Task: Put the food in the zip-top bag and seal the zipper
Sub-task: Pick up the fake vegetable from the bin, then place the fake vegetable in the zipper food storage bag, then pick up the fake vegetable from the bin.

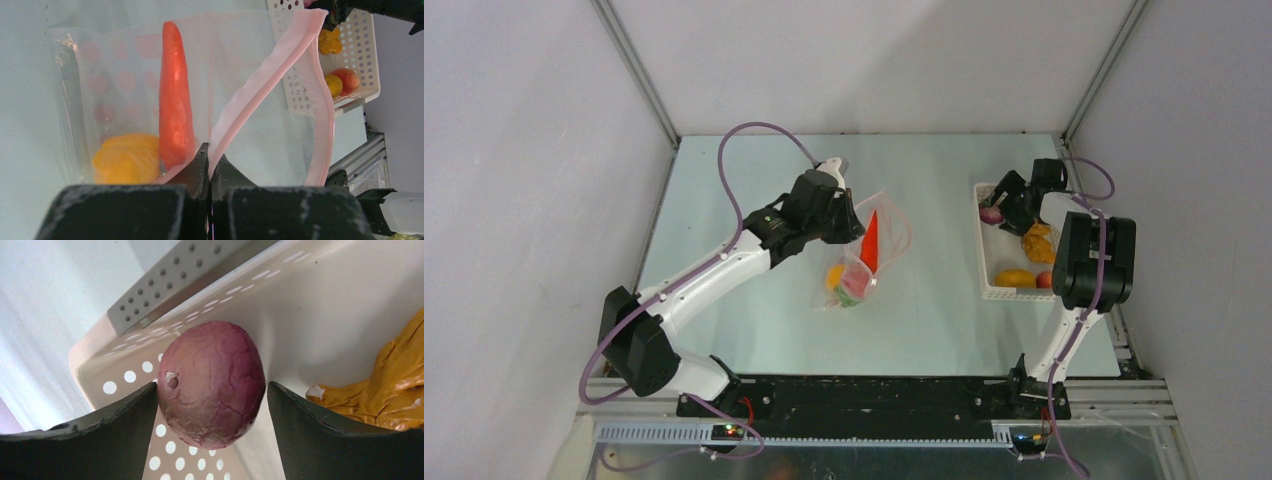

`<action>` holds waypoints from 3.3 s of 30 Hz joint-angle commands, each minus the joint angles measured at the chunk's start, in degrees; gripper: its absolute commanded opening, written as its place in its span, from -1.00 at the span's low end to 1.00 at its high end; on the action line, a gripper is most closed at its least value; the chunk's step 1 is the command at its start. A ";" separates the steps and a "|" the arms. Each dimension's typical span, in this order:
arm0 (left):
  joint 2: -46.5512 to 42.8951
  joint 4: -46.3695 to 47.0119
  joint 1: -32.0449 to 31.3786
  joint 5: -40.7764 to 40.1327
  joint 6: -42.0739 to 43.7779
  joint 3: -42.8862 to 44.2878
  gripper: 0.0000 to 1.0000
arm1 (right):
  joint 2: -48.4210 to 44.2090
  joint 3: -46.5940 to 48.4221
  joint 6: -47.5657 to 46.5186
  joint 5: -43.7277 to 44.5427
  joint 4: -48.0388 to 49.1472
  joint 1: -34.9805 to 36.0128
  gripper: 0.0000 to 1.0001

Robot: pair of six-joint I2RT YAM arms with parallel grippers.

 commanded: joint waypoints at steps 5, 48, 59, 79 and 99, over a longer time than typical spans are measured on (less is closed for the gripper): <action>-2.80 2.76 0.31 0.04 0.96 0.22 -1.00 | -2.97 1.79 0.03 4.46 -0.40 0.14 -0.04; -4.47 1.78 -0.03 -2.18 0.92 1.96 -1.00 | -38.15 -4.64 -11.14 34.29 -2.03 60.68 0.23; -4.77 2.10 -0.35 -1.67 0.78 1.94 -1.00 | -37.49 -4.60 -9.72 36.11 -3.59 61.17 0.87; -4.56 0.04 -0.34 -2.75 2.08 3.91 -1.00 | -48.65 -4.65 -7.78 41.53 -13.34 54.69 0.99; -7.00 -0.36 -0.39 -2.25 3.55 2.15 -1.00 | -50.21 -12.98 0.08 33.45 -23.52 16.28 0.99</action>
